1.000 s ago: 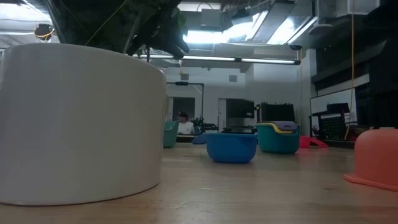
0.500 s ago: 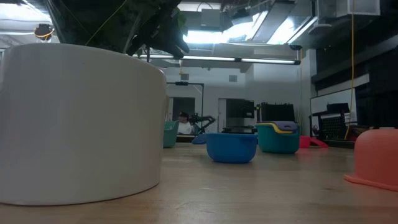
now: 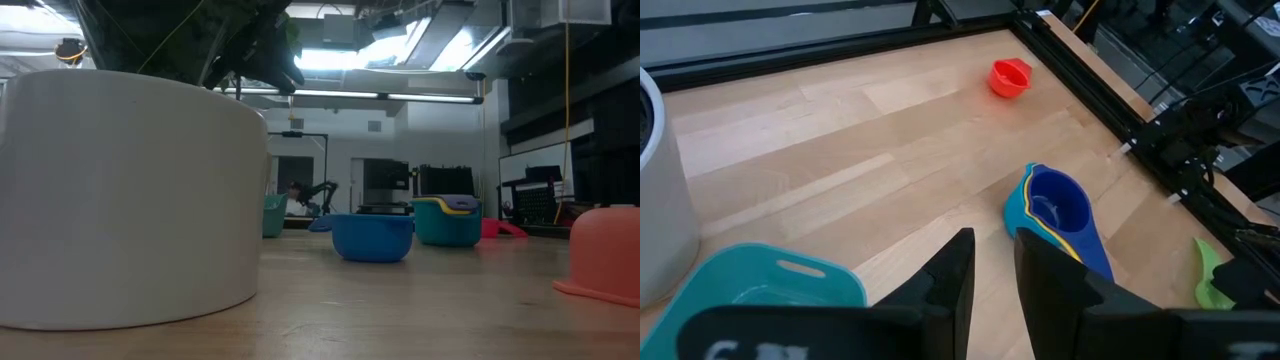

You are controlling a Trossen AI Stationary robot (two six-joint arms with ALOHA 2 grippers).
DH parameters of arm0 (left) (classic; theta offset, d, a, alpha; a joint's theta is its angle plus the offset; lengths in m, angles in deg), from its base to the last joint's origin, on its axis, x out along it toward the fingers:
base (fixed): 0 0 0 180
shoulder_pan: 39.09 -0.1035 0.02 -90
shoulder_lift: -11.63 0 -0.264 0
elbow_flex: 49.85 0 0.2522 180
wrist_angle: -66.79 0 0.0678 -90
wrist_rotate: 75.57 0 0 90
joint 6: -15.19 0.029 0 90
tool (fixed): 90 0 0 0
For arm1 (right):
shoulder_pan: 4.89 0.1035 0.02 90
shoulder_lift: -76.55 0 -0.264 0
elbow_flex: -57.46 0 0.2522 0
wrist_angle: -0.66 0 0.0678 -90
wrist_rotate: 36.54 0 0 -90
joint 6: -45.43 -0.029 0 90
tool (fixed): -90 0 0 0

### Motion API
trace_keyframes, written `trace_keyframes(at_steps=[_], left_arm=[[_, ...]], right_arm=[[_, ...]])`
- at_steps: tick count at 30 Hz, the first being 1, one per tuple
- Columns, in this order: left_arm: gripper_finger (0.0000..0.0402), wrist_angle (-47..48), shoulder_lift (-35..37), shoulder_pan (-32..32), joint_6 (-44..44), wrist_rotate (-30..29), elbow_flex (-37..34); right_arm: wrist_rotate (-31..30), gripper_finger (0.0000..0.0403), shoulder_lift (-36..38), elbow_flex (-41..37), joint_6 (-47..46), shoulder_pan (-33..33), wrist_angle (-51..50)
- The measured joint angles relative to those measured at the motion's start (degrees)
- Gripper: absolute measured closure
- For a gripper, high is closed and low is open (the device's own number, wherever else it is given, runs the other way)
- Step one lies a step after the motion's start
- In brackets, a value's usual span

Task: Nest measuring cups in basket
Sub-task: Stack the orange measuring cup on top of the blue measuring cup

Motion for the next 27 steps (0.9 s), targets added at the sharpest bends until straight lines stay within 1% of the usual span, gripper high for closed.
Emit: trace_keyframes(at_steps=[6,15,23,27], left_arm=[[0.0333,0.0,0.0,0.0,0.0,0.0,0.0],[0.0333,0.0,0.0,0.0,0.0,0.0,0.0],[0.0333,0.0,0.0,0.0,0.0,0.0,0.0],[0.0333,0.0,0.0,0.0,0.0,0.0,0.0]], right_arm=[[-0.3,0.0187,0.0,-0.1,1.0,0.0,-0.4],[-0.3,0.0206,0.0,-0.1,0.7,0.0,-0.4],[-0.4,0.0241,0.0,-0.1,0.7,-0.1,-0.5],[-0.4,0.0244,-0.1,-0.1,0.7,-0.1,-0.5]])
